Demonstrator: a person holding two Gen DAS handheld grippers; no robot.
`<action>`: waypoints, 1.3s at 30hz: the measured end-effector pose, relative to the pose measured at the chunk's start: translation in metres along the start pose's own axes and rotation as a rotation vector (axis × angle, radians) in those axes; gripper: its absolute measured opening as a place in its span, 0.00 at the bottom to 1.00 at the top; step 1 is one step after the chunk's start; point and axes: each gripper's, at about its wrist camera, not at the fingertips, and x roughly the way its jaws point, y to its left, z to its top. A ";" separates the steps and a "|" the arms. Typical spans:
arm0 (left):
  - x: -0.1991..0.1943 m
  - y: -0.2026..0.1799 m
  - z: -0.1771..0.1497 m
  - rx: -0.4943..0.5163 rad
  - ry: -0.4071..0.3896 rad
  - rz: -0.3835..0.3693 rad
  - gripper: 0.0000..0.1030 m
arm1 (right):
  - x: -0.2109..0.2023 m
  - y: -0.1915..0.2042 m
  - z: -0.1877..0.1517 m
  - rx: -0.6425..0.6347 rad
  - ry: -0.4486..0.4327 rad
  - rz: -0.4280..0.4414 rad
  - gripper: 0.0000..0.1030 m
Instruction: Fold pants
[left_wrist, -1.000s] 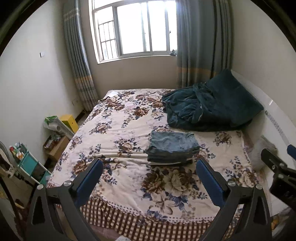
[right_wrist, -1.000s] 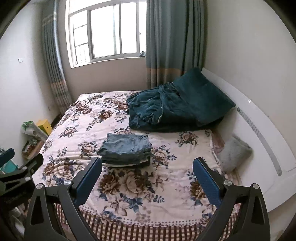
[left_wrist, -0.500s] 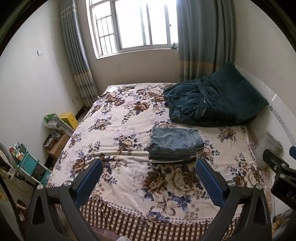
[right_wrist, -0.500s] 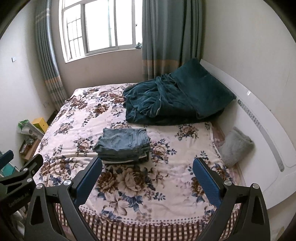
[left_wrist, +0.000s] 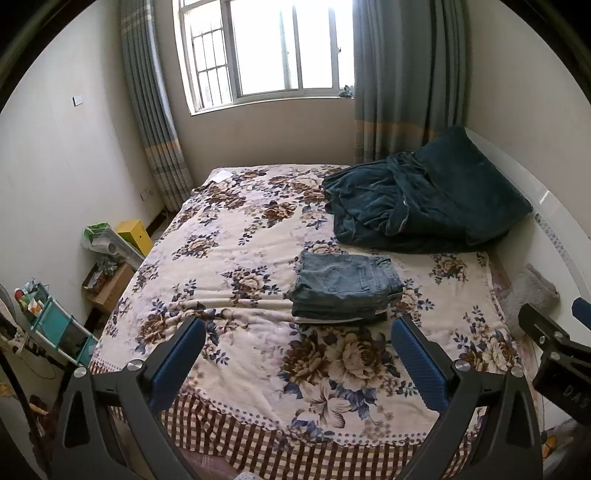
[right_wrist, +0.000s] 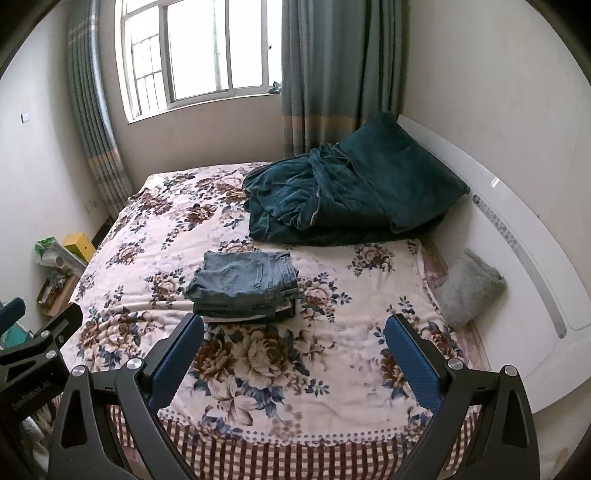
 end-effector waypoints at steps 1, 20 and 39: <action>0.000 -0.001 0.000 0.000 0.000 0.001 1.00 | 0.000 0.000 -0.002 -0.004 0.001 -0.004 0.98; -0.005 -0.003 0.010 -0.010 -0.021 0.016 1.00 | -0.001 0.007 -0.004 -0.004 -0.001 0.015 0.98; -0.009 -0.004 0.008 -0.016 -0.021 0.030 1.00 | -0.003 0.008 0.001 -0.003 0.000 0.017 0.98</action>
